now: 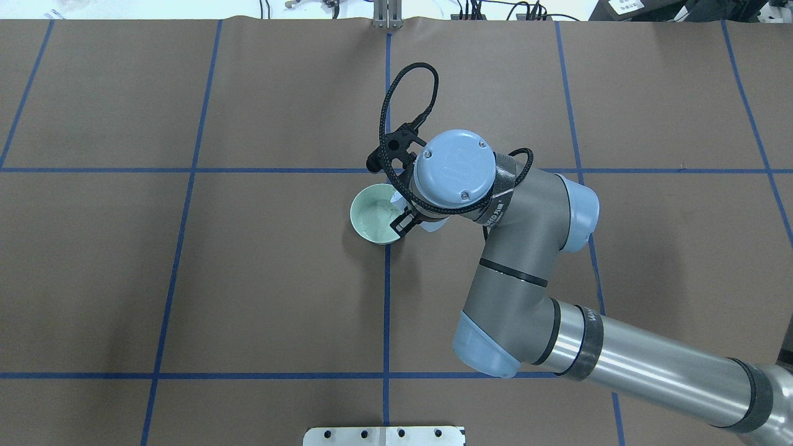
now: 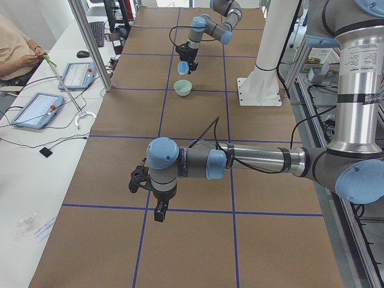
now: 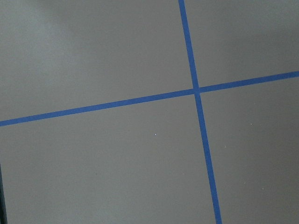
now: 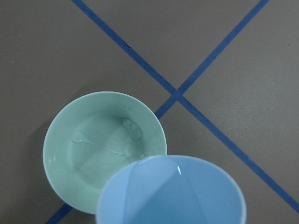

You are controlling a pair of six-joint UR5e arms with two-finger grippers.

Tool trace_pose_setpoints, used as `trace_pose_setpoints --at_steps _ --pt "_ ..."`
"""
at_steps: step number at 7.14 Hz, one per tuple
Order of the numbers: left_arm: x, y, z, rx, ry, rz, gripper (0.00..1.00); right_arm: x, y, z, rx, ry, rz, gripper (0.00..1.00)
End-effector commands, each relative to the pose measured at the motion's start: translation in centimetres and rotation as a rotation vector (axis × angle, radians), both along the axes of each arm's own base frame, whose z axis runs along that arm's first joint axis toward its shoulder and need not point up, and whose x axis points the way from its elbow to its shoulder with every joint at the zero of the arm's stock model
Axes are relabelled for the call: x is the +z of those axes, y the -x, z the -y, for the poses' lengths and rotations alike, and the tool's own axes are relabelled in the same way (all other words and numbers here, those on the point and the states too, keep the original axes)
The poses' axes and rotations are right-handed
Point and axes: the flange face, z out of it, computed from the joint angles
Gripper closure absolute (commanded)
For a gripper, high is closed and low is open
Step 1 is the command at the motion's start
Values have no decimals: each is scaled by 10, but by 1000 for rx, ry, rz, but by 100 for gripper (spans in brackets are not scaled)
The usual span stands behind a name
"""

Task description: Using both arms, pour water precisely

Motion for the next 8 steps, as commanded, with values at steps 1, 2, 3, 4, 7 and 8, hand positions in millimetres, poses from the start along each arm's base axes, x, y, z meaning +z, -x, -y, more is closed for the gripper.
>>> trace_pose_setpoints --at_steps 1,2,3,4,7,8 --pt "0 0 0 0 1 0 0 0 1 -1 -17 -6 -24 100" --pt "0 0 0 0 1 0 0 0 1 -1 -25 -13 -28 100" --pt "1 0 0 0 2 0 0 0 0 -1 -26 -13 -31 100" --pt "1 0 -1 0 2 0 0 -3 -2 -2 -27 -12 -39 100" --pt "1 0 -1 0 4 0 0 -8 -2 -2 -35 -14 -63 100" --pt "1 0 0 -1 3 0 0 -13 -5 -3 -28 -25 -52 100"
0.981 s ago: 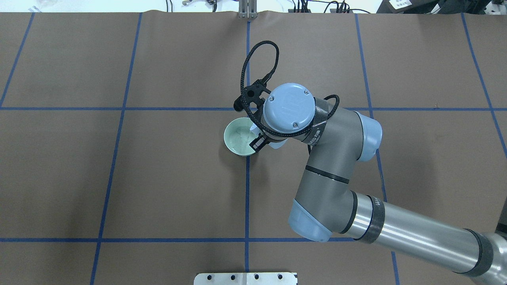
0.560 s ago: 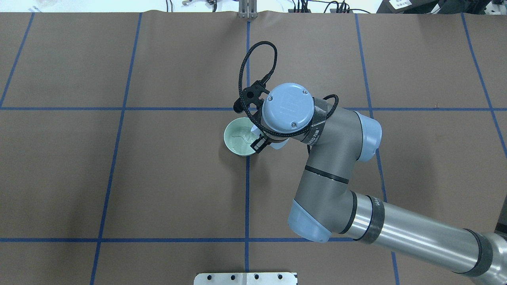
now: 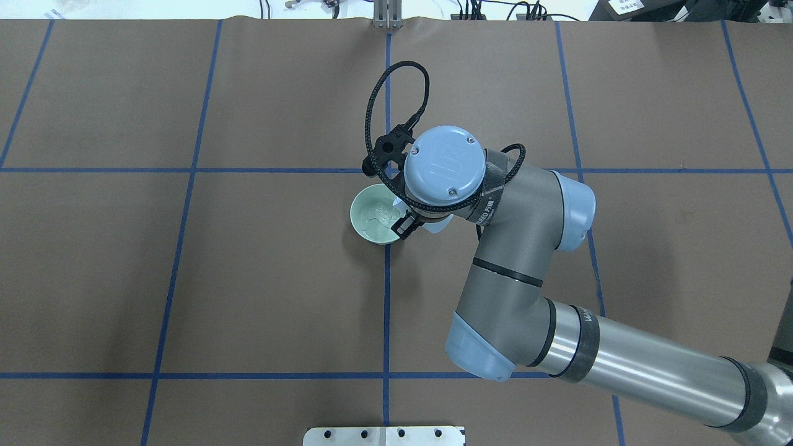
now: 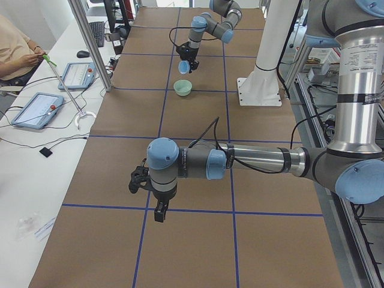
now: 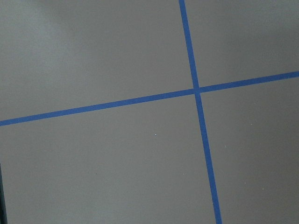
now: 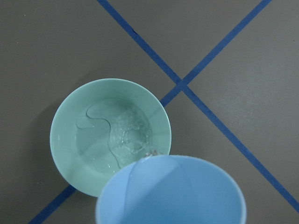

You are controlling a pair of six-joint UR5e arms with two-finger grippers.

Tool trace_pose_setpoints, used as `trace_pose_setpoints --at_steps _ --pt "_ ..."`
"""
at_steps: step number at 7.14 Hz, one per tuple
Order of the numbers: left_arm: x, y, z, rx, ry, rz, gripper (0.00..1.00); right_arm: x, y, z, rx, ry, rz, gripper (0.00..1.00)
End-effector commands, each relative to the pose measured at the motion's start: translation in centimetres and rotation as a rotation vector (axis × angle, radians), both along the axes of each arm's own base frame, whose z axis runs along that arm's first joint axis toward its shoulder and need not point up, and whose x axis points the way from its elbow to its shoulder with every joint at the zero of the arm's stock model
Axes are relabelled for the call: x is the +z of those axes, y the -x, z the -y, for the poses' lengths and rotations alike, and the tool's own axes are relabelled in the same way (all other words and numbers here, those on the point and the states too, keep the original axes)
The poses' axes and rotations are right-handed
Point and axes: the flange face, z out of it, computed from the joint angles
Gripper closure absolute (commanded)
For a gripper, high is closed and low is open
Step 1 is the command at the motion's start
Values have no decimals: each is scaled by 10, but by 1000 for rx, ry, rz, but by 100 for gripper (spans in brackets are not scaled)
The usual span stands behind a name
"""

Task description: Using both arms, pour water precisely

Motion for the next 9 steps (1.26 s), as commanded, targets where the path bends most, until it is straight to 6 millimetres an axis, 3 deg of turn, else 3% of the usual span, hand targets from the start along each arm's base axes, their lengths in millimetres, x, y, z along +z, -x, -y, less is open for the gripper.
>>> trace_pose_setpoints --at_steps 1,2,4,6,9 --pt "0 0 0 -1 1 0 0 -9 -7 -2 17 -25 21 100" --pt "-1 0 0 0 -3 0 0 -16 -11 -2 30 -60 85 100" --pt "-2 0 1 -1 -2 0 0 -4 -16 -1 91 -66 225 100" --pt "-1 0 0 -1 -1 0 0 -10 -28 1 236 -26 407 100" --pt "-2 0 -1 -3 -2 0 0 -1 -48 10 478 19 608 100"
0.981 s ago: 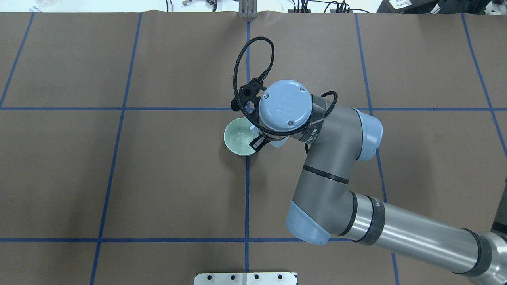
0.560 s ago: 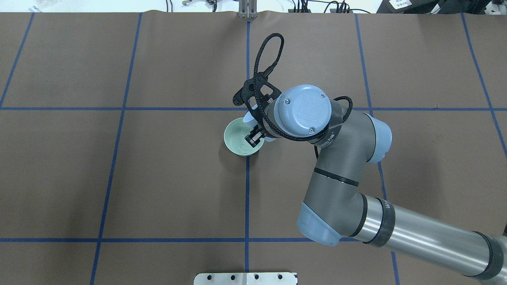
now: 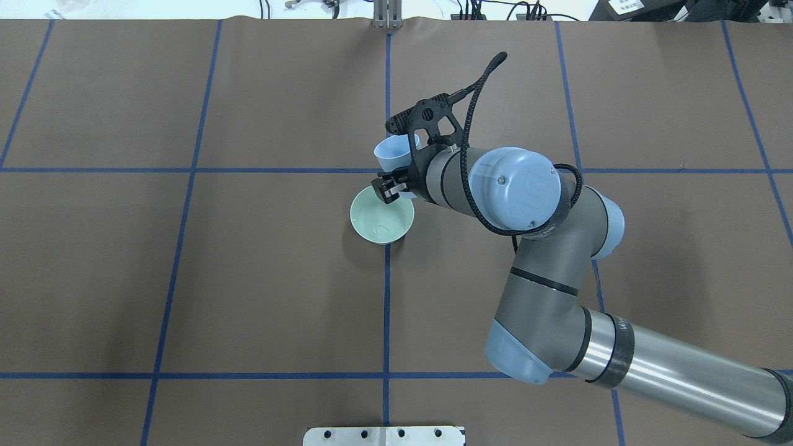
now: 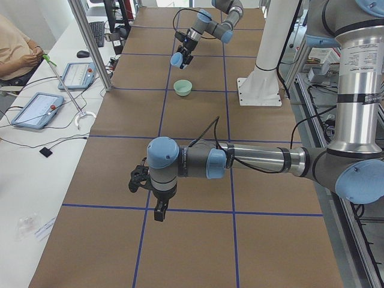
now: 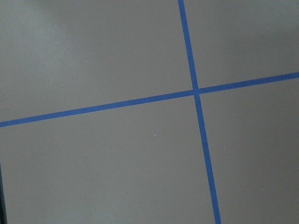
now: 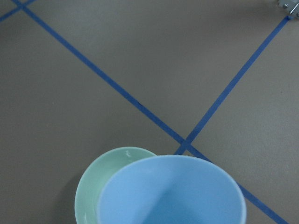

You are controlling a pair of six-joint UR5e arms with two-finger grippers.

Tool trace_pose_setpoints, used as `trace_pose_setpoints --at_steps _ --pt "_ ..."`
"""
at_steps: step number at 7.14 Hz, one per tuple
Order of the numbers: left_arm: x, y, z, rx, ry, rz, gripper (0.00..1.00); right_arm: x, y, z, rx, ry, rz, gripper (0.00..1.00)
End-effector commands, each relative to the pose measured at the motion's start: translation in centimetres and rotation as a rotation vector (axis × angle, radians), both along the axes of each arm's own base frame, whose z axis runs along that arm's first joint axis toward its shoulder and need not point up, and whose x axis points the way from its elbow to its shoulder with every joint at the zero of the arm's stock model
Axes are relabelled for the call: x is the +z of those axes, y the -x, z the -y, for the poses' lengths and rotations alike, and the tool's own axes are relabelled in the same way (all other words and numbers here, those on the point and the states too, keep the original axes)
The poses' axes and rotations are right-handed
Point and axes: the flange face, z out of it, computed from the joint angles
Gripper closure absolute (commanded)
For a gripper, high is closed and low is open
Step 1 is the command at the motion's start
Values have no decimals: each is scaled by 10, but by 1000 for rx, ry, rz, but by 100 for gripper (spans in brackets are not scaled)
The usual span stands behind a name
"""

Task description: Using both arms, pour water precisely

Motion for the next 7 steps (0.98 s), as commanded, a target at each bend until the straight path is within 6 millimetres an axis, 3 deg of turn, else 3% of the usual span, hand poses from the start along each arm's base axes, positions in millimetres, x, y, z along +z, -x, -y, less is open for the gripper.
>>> trace_pose_setpoints --at_steps 1,3,5,7 --pt "1 0 -1 -1 3 0 0 5 -18 12 173 25 100 100" --pt "4 0 -1 -1 7 -1 0 31 -60 39 292 51 111 100" --pt "2 0 -1 -1 3 -1 0 80 -94 38 452 119 121 100" --pt "0 -1 0 1 -1 -1 0 128 -113 36 589 166 114 100"
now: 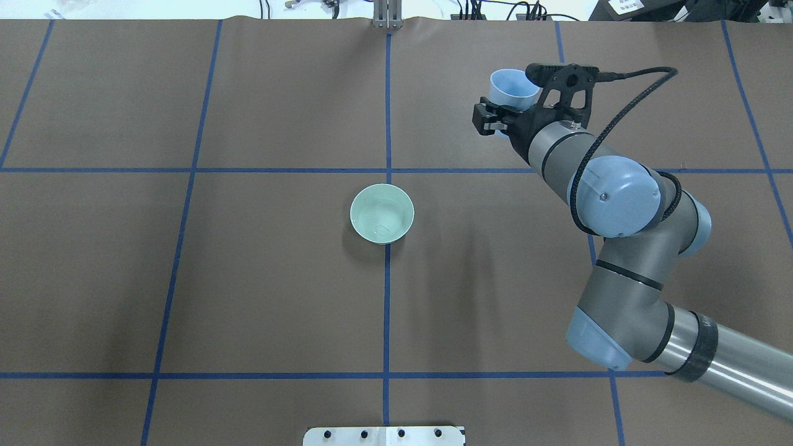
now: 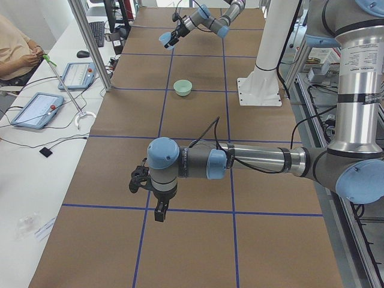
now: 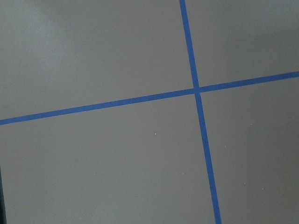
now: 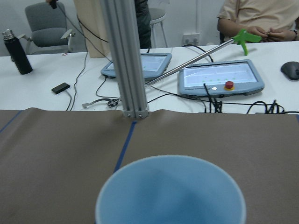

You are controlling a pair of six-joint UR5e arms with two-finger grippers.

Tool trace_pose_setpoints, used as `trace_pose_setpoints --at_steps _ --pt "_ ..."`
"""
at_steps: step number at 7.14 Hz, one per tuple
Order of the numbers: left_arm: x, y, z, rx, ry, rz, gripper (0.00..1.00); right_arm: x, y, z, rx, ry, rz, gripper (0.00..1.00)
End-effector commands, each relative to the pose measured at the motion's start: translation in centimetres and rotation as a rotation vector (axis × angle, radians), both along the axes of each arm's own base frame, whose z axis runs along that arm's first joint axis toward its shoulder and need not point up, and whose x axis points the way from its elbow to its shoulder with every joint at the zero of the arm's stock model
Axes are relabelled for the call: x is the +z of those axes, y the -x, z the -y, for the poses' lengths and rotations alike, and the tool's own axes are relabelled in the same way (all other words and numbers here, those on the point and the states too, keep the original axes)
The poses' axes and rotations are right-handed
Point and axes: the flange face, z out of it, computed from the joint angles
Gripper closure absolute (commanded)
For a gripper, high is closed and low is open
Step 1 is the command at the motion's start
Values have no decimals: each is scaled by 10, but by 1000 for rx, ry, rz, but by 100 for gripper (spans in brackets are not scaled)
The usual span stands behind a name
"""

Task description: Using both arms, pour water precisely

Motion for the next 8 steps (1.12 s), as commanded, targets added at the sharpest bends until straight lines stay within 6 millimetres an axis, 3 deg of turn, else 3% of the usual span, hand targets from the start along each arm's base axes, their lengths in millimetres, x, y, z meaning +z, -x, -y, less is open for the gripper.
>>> trace_pose_setpoints --at_steps 1,3,5,6,8 --pt "-1 -1 1 1 -3 0 0 73 -32 -10 138 18 18 100" --pt "-4 0 3 1 -9 1 0 200 -73 -36 148 -15 35 100" --pt "-7 0 3 1 -14 1 0 304 -83 -44 203 -51 -29 100" --pt "-7 0 4 1 -15 1 0 334 -100 -54 175 -92 -125 100" --pt "-8 0 3 1 -17 1 0 360 -115 -62 167 -94 -221 100"
